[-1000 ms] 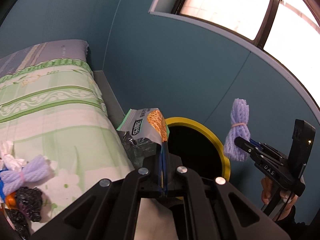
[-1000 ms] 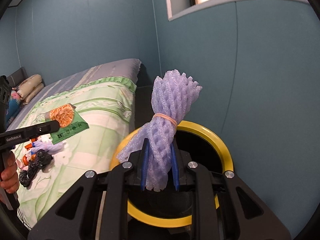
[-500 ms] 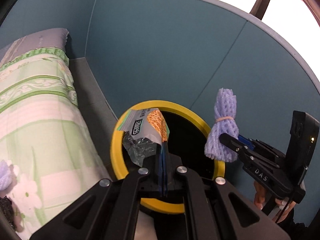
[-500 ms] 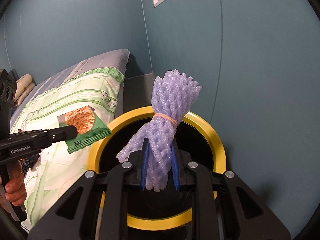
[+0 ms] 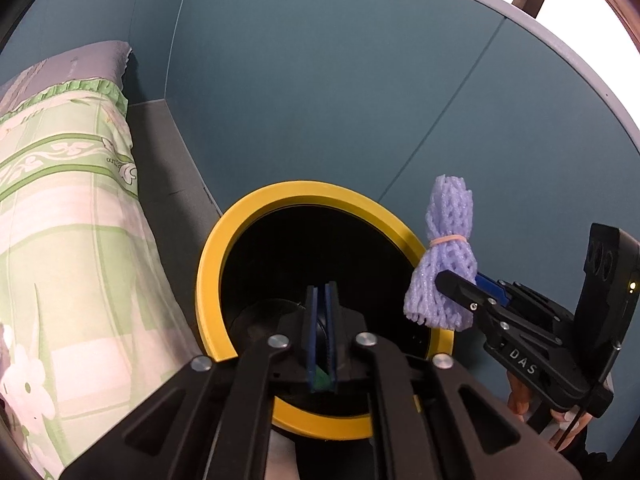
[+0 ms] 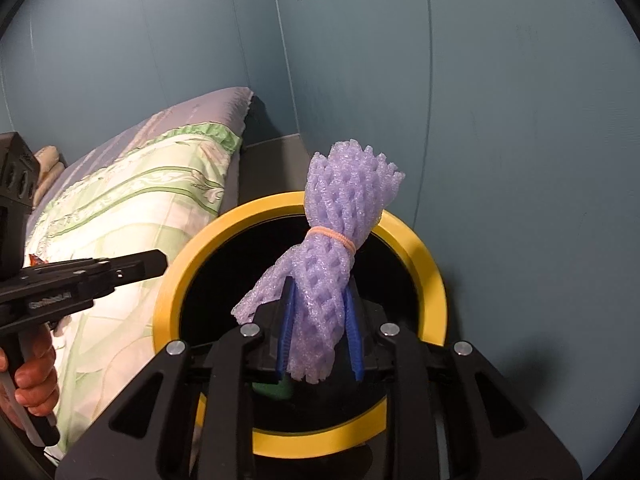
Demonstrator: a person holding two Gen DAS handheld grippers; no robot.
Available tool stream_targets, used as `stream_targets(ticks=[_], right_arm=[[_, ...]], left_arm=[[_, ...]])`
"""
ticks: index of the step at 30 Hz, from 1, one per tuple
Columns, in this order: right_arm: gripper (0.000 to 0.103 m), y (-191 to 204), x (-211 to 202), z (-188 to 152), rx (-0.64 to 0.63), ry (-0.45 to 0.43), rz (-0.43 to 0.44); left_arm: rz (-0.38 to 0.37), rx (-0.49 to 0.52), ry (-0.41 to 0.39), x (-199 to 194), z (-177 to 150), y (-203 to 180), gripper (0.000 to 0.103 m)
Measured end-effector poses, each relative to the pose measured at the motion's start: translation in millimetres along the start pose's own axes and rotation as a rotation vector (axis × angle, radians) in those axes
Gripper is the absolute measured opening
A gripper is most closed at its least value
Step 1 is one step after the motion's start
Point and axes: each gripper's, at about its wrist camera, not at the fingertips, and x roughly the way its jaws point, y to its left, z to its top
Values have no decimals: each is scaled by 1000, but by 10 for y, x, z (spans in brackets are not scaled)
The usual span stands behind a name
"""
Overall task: Collect trash
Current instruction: 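Open the left tool to drop the packet while the right tool releases the net into the bin, then move both open tools back to the trash pile on the bed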
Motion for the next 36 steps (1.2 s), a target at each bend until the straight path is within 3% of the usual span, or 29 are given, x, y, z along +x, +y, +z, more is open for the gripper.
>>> stream_targets(ticks=[2,4,7,15,19,26,36], right_arm=[[28,1,21,14,4,5,-8],[30,-13,26,11,17,7,-18],[35,-50,22,-11,30,7,-21],[36,56,-138,27,21,-20,-13],[39,178,-275,74,-2,-51,3],[49,562,-442,151,-60,-90,61],[65,1280,-534,290,-161,-135,177]], left_arm=[[19,-6,-17,-41,-17,15,40],[41,-13,-40,-96,-27,52,47],[45,-38,-47,-160,-22,147,50],[104,-77,-103,-510,-47,418,51],[146,-105,-148,-794,-96,577,63],[263,-132,-230,-1417,-240,890,81],[416,-212,-332,-2288,-649,1412,91]])
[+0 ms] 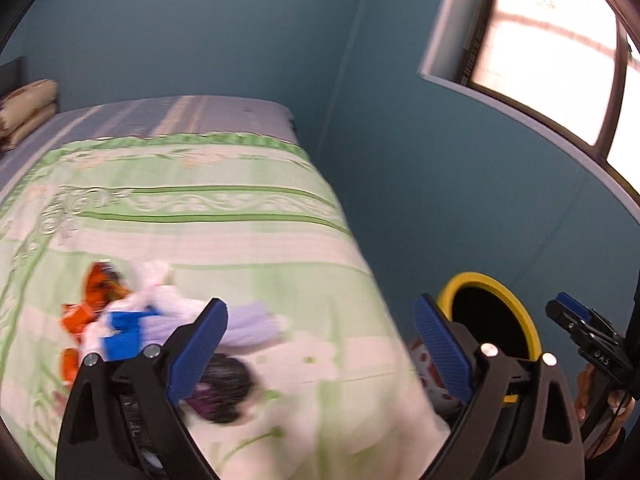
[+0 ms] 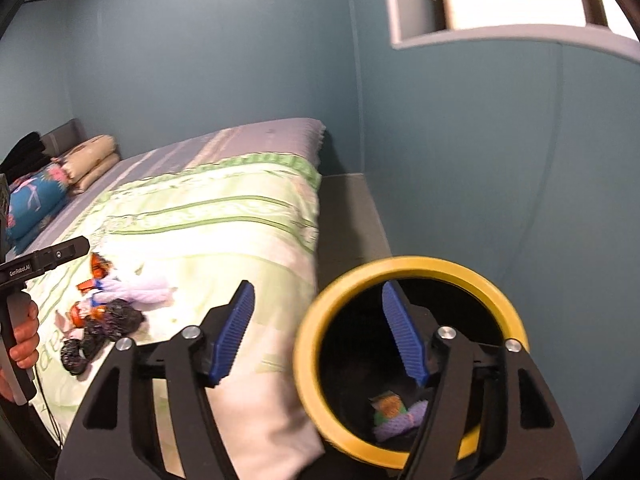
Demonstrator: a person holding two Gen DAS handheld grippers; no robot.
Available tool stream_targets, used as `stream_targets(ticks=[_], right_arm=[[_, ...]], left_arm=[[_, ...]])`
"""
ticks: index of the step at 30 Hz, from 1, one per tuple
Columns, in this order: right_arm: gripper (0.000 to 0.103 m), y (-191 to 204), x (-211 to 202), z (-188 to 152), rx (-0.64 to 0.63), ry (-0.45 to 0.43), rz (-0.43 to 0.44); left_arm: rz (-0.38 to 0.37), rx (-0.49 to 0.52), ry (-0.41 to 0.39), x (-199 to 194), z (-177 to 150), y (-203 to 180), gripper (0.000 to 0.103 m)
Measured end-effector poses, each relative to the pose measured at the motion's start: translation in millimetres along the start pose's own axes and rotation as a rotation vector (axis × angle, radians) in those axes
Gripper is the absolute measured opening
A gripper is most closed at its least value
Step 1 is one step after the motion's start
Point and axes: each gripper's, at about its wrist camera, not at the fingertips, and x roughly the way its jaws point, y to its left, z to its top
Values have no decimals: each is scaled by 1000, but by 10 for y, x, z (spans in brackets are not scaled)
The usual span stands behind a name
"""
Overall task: Collect trash
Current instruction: 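Move both open tools back to the trash pile on the bed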
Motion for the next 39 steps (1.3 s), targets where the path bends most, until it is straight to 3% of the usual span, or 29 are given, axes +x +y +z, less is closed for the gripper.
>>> stream_targets(ticks=[15,21,29,39], right_arm=[[89,1138,186,139,-139,-23,196],[92,1489,374,95,-178,-2,248],[94,1794,706,51,-193,42,271],[94,2068,1203,-76,-210,130,290]], left_arm=[[205,-131,-38,-787,-319,1219,94],[247,-182,-32,-954,-533,1597,94],[271,-237,4,-906,-810,1915,94],[246,-274,72,-613,-1105,2088,94]])
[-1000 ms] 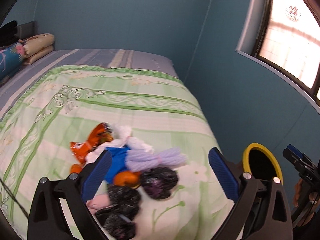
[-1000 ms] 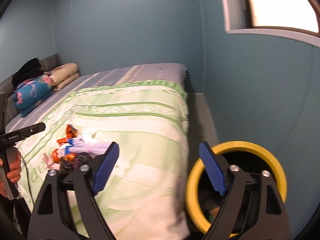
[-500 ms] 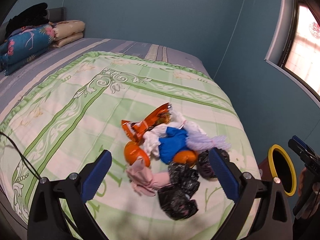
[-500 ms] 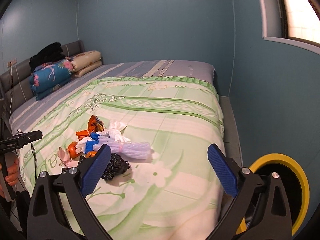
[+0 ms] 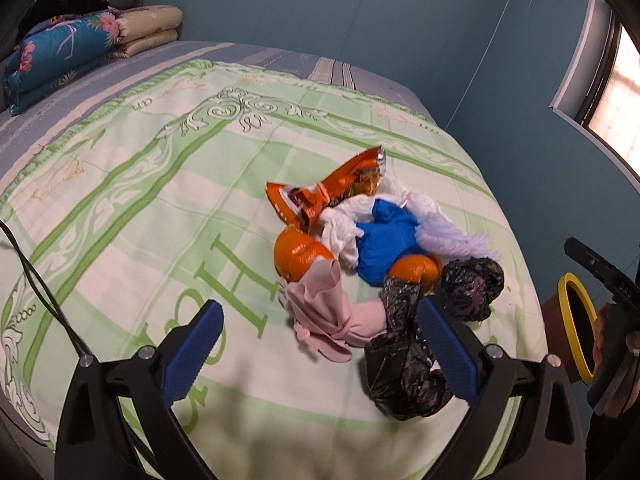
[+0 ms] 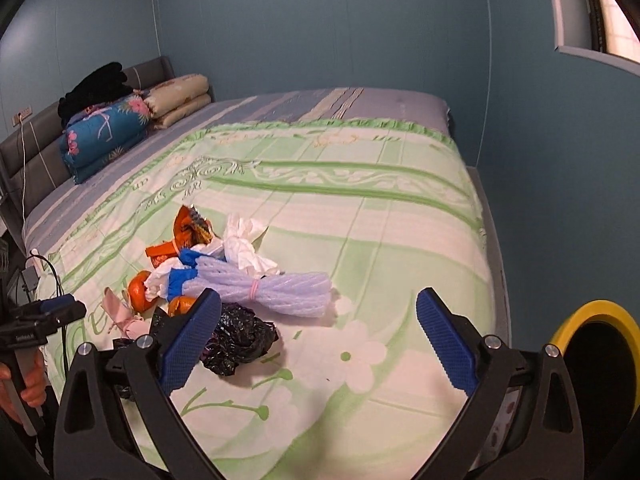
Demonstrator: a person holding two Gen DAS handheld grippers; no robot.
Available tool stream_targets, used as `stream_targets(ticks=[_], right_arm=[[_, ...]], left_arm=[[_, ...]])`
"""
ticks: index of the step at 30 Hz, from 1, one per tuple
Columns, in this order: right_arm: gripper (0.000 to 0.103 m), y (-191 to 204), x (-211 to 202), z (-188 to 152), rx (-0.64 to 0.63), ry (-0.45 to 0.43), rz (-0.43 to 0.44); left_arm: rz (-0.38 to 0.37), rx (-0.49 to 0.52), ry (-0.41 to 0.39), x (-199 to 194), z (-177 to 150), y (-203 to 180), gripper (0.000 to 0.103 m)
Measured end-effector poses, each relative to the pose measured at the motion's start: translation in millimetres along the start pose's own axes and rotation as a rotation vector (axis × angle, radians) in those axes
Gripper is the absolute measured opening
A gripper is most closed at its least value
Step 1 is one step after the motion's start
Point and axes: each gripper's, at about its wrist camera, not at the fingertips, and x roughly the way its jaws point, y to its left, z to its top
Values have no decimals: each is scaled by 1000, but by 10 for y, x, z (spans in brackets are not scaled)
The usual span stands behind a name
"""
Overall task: Collect trash
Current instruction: 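Move both open tools back to the trash pile on the bed, then grasp the pink cloth with the left tool while the right tool grasps a black plastic bag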
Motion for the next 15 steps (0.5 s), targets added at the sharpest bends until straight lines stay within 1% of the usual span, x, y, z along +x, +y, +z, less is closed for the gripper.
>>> stream_targets(ticks=[8,15], right_arm=[[94,106,409,-19,-41,39,38],[94,86,746,-7,-28,83,46]], left_arm=[[-18,-47,50,269,-121,74,94],[-34,-73,86,437,-154,116,94]])
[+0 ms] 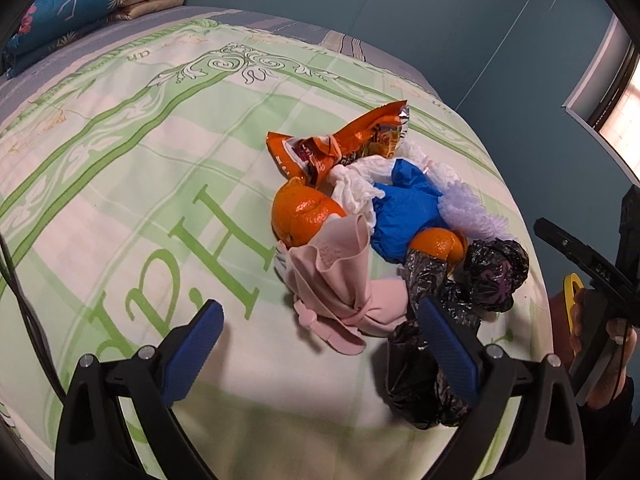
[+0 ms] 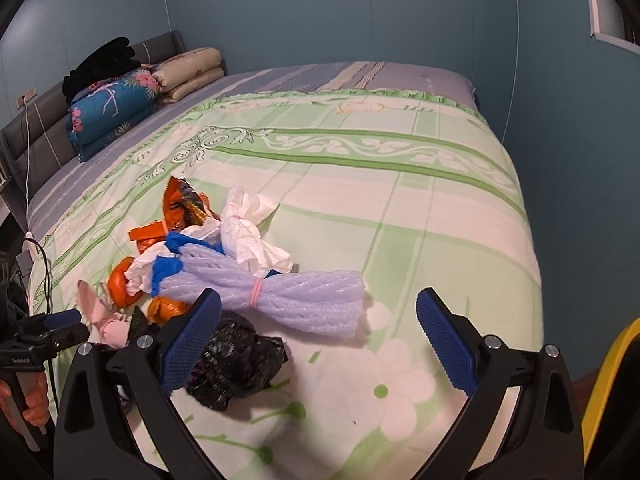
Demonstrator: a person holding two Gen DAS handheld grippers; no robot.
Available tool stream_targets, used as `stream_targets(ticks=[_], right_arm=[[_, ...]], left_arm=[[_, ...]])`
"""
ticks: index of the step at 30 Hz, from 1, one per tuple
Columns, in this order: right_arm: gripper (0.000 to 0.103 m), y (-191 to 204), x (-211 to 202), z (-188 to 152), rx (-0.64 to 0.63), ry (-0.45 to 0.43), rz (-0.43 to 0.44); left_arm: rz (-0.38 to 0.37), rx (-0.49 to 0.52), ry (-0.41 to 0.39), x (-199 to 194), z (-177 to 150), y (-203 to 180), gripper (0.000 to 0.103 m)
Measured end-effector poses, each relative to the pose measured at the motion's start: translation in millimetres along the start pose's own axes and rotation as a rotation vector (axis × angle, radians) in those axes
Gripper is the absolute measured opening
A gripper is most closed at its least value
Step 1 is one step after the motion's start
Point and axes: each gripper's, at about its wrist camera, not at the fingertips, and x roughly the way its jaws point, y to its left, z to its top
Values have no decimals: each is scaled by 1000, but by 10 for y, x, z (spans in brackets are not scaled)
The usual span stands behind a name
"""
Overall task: Collect trash
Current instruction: 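Grasp the pink cloth with the left tool while the right tool grasps a black plastic bag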
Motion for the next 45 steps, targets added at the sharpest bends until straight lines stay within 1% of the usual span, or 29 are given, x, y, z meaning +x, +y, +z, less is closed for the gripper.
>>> stream_targets(ticks=[10,13,15,17,19,21,23,24,25,26,27,29,30,32,33,35,38,39,41,42,45], right_arm=[[93,-29,360,14,20,55,22],[93,-62,450,10,49,79,45],[93,-82,493,3,59,89,44],[92,-86,517,-6,64,96,47],[88,-98,534,-10,78,102,54],[86,-104,542,-8,89,110,69],[81,-101,548,1,95,116,79],[77,-91,553,4,91,119,76],[73,-77,559,3,86,123,72],[71,-68,564,-2,83,128,75],[68,-55,569,-9,82,135,77],[64,-28,556,-16,77,136,63],[60,-16,544,-18,72,136,60],[47,15,503,-24,62,133,56],[27,35,494,-24,58,146,67],[23,71,492,-31,52,163,63],[16,141,448,-38,24,155,38],[11,157,427,-38,18,154,34],[6,179,382,-38,8,147,27],[1,191,349,-39,2,139,23],[0,205,265,-47,-8,128,28]], left_arm=[[-11,-5,30,143,54,15,93],[-17,-12,43,186,57,28,87],[-19,-13,53,222,54,28,84],[-13,-11,60,255,53,14,77],[-13,-2,63,268,63,0,72],[-21,3,65,271,80,-15,68],[-27,7,68,274,91,-31,61],[-29,9,69,281,96,-36,58],[-34,9,71,282,98,-41,53],[-39,11,72,282,100,-48,49],[-41,14,75,281,96,-54,48],[-32,22,73,277,88,-73,42],[-33,19,74,275,83,-71,40],[-36,13,74,272,80,-69,35],[-37,12,73,266,78,-67,33],[-40,6,74,251,76,-61,30],[-41,-3,74,215,70,-43,29],[-42,-6,72,196,68,-37,28],[-38,-5,65,154,65,-32,28],[-36,-5,62,130,63,-30,28],[-37,-10,57,68,52,-20,28]])
